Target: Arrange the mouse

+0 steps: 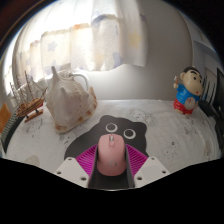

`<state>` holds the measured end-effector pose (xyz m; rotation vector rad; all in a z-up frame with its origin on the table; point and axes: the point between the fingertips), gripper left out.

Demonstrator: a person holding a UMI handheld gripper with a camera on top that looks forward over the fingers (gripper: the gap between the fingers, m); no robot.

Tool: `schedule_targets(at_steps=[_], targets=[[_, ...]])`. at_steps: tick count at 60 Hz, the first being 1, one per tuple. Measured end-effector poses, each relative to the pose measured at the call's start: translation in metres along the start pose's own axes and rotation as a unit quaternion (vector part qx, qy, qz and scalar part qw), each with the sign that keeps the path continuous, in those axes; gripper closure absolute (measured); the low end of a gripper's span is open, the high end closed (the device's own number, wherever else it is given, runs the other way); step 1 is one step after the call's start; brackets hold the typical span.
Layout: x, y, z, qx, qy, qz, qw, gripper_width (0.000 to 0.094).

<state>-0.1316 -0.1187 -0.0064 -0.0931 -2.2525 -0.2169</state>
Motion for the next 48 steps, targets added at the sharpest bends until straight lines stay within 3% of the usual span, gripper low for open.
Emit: schedule_targets(at_steps=[4, 7, 8, 10, 14, 20, 31, 48], targets=[[-0.008, -0.001, 0.001, -0.009, -0.006, -0.001, 1.000, 0.0372], [-0.011, 0.002, -0.004, -0.019, -0.017, -0.011, 1.000, 0.0094], [-0.011, 0.002, -0.008, -0.022, -0.018, -0.012, 1.000, 0.0078], [-0.007, 0.007, -0.018, -0.027, -0.019, -0.010, 0.999, 0.0125], [-0.005, 0.018, -0.053, -0.035, -0.035, 0.011, 0.999, 0.0071], [-0.006, 0.044, -0.136, -0.048, -0.062, 0.031, 0.996, 0.0085], [-0.027, 0.104, -0.276, -0.067, -0.072, 0.025, 0.995, 0.0084], [-0.067, 0.191, -0.323, -0.106, -0.077, 0.053, 0.990, 0.0084]])
Point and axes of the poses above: the point between the fingertips, and its own axes, seen from behind it with the camera up: y to the right, x up, z forward, the way the camera looks, and after that the axes turned 12 degrees about -x, right-handed
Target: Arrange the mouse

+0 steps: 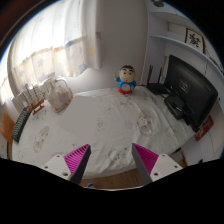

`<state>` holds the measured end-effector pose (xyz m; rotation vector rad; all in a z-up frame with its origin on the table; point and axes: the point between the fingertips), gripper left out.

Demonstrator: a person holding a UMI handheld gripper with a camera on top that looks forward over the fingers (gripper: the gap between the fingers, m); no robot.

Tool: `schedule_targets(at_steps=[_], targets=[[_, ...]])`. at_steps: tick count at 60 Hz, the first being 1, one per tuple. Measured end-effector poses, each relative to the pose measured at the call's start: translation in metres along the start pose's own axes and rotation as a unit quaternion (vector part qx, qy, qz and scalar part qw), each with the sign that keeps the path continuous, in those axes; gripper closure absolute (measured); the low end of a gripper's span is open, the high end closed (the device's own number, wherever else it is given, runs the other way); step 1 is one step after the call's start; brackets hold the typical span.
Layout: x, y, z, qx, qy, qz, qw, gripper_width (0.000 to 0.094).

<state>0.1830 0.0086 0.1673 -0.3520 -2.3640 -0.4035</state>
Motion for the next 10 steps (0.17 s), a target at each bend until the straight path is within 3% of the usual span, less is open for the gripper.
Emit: schedule_targets(at_steps=[10], targets=[[-0.012, 0.027, 0.006, 0.015, -0.003, -0.019, 1.000, 0.0087]])
Point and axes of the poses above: the point between the fingertips, and its own axes, seen from behind it with the camera up: y to the right, x up, z forward, the way the camera looks, and after that the axes turned 12 degrees about -x, right-handed
